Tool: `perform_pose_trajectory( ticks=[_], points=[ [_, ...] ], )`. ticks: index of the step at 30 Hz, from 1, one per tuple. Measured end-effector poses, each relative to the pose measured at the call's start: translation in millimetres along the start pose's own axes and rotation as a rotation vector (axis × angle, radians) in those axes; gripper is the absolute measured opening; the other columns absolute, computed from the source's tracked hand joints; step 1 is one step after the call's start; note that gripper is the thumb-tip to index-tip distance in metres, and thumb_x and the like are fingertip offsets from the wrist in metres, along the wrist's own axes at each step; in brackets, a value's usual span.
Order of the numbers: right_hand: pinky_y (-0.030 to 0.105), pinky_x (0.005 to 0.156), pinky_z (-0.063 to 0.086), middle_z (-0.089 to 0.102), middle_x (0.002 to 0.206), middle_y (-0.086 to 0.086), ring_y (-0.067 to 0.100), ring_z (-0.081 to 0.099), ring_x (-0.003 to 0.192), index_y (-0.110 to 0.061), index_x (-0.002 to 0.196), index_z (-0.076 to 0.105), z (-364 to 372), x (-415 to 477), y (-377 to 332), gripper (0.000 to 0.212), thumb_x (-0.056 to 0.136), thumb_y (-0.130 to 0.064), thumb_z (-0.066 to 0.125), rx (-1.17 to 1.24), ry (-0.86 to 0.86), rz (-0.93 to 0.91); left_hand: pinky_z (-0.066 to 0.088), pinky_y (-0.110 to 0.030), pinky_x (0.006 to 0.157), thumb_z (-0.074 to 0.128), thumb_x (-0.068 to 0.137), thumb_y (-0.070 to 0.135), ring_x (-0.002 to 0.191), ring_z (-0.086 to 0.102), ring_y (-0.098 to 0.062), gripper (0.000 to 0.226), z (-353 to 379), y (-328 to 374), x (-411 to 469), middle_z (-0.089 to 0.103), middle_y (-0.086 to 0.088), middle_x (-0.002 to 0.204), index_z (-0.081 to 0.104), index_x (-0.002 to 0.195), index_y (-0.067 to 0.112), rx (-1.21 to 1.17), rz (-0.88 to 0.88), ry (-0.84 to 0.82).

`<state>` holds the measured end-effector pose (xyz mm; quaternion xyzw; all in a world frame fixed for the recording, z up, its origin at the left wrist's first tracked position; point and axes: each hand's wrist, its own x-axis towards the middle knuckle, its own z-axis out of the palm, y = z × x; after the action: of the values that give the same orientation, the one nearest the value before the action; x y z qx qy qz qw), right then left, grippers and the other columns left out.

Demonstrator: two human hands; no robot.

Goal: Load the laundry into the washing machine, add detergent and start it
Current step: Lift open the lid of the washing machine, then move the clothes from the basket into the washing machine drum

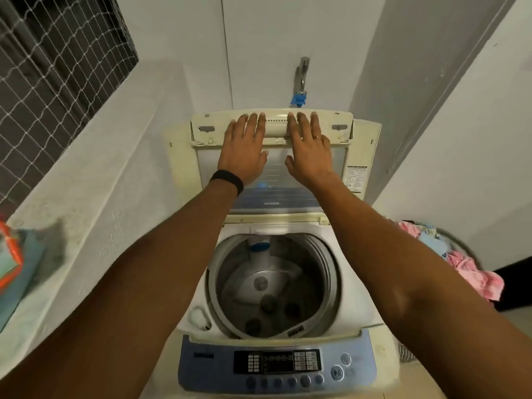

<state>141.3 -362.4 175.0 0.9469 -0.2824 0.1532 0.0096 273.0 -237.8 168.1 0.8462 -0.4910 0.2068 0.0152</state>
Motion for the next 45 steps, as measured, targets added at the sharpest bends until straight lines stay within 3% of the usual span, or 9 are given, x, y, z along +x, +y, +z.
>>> perform_pose_trajectory(
  ticks=[5, 10, 18, 23, 26, 35, 40, 42, 45],
  points=[
    [0.054, 0.120, 0.026, 0.005, 0.171, 0.010, 0.037, -0.002, 0.157, -0.015, 0.163, 0.003, -3, -6, -10, 0.094, 0.095, -0.031, 0.065, 0.000, -0.002, 0.050, 0.017, -0.053, 0.127, 0.049, 0.101, 0.048, 0.156, 0.017, -0.035, 0.085, 7, -8, -8, 0.016, -0.017, 0.169, 0.006, 0.163, 0.008, 0.020, 0.061, 0.031],
    [0.053, 0.119, 0.029, 0.003, 0.171, 0.009, 0.034, 0.001, 0.158, -0.016, 0.164, 0.006, -8, -33, -15, 0.090, 0.095, -0.033, 0.063, -0.006, 0.050, 0.070, 0.016, -0.055, 0.126, 0.049, 0.101, 0.045, 0.158, 0.012, -0.034, 0.080, 4, 2, -24, 0.012, -0.016, 0.171, 0.012, 0.163, 0.011, -0.092, 0.127, 0.091],
    [0.055, 0.113, 0.038, 0.025, 0.166, 0.009, 0.033, 0.024, 0.153, -0.019, 0.155, 0.033, -24, -102, 5, 0.072, 0.093, -0.036, 0.065, 0.034, 0.081, 0.163, 0.030, -0.050, 0.121, 0.049, 0.101, 0.042, 0.143, 0.041, -0.031, 0.065, -3, 64, -53, 0.043, -0.012, 0.157, 0.033, 0.157, 0.013, -0.310, 0.280, 0.115],
    [0.051, 0.102, 0.045, 0.043, 0.155, 0.009, 0.033, 0.043, 0.139, -0.018, 0.143, 0.048, -28, -154, 46, 0.054, 0.094, -0.035, 0.062, 0.008, 0.074, 0.265, 0.049, -0.047, 0.091, 0.050, 0.102, 0.039, 0.109, 0.063, -0.032, 0.047, -4, 119, -65, 0.059, -0.009, 0.134, 0.048, 0.143, 0.016, -0.465, 0.353, 0.039],
    [0.048, 0.099, 0.045, 0.050, 0.148, 0.008, 0.032, 0.049, 0.131, -0.017, 0.139, 0.053, -25, -186, 77, 0.047, 0.095, -0.030, 0.061, 0.015, 0.054, 0.341, 0.049, -0.046, 0.087, 0.050, 0.102, 0.040, 0.103, 0.064, -0.032, 0.042, -3, 155, -68, 0.060, -0.008, 0.127, 0.053, 0.137, 0.017, -0.470, 0.420, -0.026],
    [0.044, 0.093, 0.046, 0.057, 0.135, 0.009, 0.036, 0.056, 0.120, -0.019, 0.135, 0.058, 8, -256, 203, 0.041, 0.094, -0.015, 0.055, 0.018, -0.156, 0.596, 0.048, -0.043, 0.077, 0.049, 0.101, 0.033, 0.091, 0.067, -0.031, 0.032, 17, 258, -61, 0.065, -0.009, 0.115, 0.064, 0.122, 0.014, -0.498, 0.546, -0.041],
    [0.049, 0.105, 0.039, 0.052, 0.143, 0.011, 0.036, 0.049, 0.130, -0.018, 0.144, 0.048, 29, -292, 269, 0.047, 0.097, -0.013, 0.049, 0.024, -0.358, 0.697, 0.051, -0.040, 0.062, 0.037, 0.095, 0.035, 0.078, 0.067, -0.033, 0.042, 32, 318, -50, 0.066, -0.008, 0.100, 0.068, 0.111, 0.013, -0.525, 0.589, -0.056],
    [0.052, 0.109, 0.035, 0.052, 0.144, 0.011, 0.035, 0.048, 0.132, -0.019, 0.145, 0.046, 38, -303, 289, 0.045, 0.100, -0.019, 0.048, 0.020, -0.439, 0.697, 0.052, -0.042, 0.064, 0.035, 0.096, 0.037, 0.082, 0.068, -0.034, 0.045, 37, 343, -46, 0.066, -0.009, 0.106, 0.067, 0.117, 0.012, -0.528, 0.587, -0.110],
    [0.051, 0.108, 0.033, 0.061, 0.133, 0.008, 0.033, 0.052, 0.126, -0.021, 0.133, 0.056, 48, -308, 310, 0.037, 0.096, -0.023, 0.053, 0.056, -0.447, 0.667, 0.055, -0.047, 0.079, 0.055, 0.099, 0.032, 0.104, 0.064, -0.035, 0.040, 41, 376, -42, 0.060, -0.012, 0.126, 0.058, 0.135, 0.015, -0.580, 0.576, -0.281]
  ],
)
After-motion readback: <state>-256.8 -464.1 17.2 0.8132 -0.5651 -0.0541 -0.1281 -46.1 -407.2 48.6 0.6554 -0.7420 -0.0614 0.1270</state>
